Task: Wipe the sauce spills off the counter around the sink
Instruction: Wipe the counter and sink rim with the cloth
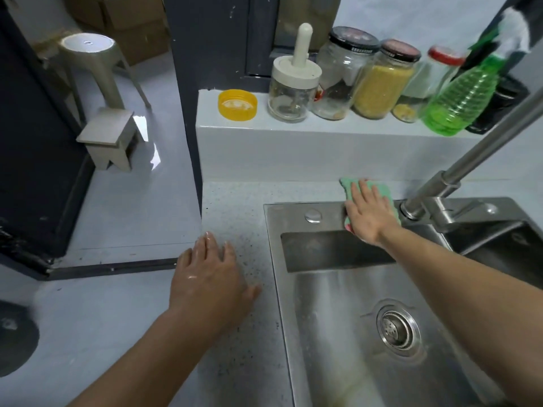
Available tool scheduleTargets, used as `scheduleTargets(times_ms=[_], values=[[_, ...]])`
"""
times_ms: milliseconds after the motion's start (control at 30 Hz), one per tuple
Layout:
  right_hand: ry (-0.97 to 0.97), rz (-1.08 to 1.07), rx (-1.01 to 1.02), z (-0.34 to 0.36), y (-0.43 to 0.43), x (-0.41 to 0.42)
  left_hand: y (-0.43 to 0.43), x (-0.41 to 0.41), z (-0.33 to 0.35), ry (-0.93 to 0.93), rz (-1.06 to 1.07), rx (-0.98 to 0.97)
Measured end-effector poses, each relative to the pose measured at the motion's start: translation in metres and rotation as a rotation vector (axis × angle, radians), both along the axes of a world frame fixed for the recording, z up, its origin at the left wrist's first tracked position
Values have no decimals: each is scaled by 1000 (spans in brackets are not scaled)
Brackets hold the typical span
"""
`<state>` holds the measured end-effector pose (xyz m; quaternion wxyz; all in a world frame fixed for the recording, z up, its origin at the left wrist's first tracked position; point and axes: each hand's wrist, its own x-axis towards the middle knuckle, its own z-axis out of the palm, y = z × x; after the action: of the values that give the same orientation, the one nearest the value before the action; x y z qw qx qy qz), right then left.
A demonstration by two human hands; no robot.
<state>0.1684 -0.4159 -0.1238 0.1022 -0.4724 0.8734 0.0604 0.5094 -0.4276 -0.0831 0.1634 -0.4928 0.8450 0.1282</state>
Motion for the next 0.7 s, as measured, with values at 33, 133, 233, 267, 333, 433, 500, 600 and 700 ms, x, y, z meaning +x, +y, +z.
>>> scheduleTargets(times_ms=[33,133,233,267,333,433,500,600,700], values=[[-17,-52,-6,1,-6,6,-1,-4,1,-14,4,10],[-49,100,-67,1,-19,46,-4,-23,7,-16,19,27],[-56,387,-101,-5,-2,52,2,-52,10,38,-19,33],[-58,367,-109,-7,2,35,7,-61,10,41,-23,40],[-74,178,-113,-8,10,-7,20,-78,8,34,1,57],[-78,-60,-125,-4,11,-41,36,-93,4,-6,63,15],[-85,-94,-176,-5,3,-19,43,-97,3,-20,102,-7],[-111,227,-206,-12,3,13,45,-103,3,-31,158,-11],[-104,280,-171,-9,15,-21,43,-110,6,-37,200,7]])
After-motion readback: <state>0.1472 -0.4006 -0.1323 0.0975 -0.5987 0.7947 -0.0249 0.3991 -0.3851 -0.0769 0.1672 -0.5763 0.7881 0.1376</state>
